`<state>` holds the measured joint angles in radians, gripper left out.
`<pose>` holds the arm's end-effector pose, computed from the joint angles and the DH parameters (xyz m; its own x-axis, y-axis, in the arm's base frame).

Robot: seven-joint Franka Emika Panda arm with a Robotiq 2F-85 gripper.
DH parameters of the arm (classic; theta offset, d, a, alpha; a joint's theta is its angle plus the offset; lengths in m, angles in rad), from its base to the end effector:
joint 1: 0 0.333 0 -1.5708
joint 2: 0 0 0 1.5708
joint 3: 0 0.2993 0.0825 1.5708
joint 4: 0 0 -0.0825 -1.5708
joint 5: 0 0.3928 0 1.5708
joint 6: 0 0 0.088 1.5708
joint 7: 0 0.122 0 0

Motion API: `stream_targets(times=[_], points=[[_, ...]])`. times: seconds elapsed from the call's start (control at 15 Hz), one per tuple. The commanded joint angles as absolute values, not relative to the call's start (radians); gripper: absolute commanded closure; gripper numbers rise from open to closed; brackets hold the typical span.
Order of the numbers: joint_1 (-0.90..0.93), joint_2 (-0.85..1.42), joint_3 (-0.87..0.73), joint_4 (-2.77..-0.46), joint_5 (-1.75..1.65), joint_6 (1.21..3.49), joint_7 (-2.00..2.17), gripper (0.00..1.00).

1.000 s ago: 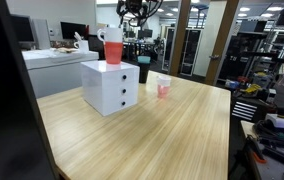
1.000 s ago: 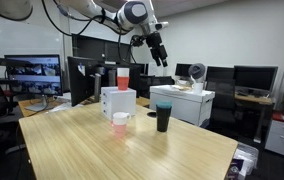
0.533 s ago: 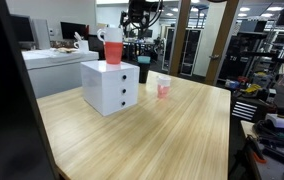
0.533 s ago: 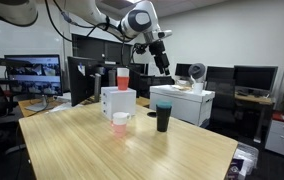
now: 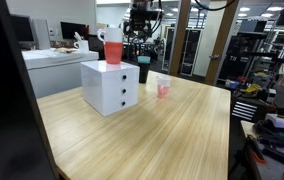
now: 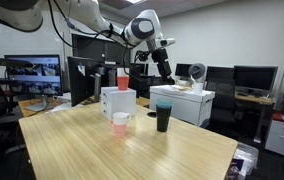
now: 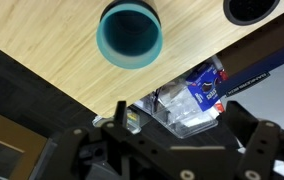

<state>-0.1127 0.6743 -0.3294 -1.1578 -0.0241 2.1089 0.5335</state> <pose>0.7210 -0.2651 0.4193 0.6095 -0.7042 0.3642 -0.7670 -0.6400 0.0461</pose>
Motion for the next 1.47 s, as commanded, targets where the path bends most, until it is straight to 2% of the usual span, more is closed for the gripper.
stream_targets(times=[0.0,1.4], points=[[-0.114,0.689,-0.346,-1.164,-0.028,2.112,0.568,0.00],[-0.072,0.697,-0.308,-1.308,-0.052,2.136,0.553,0.00]])
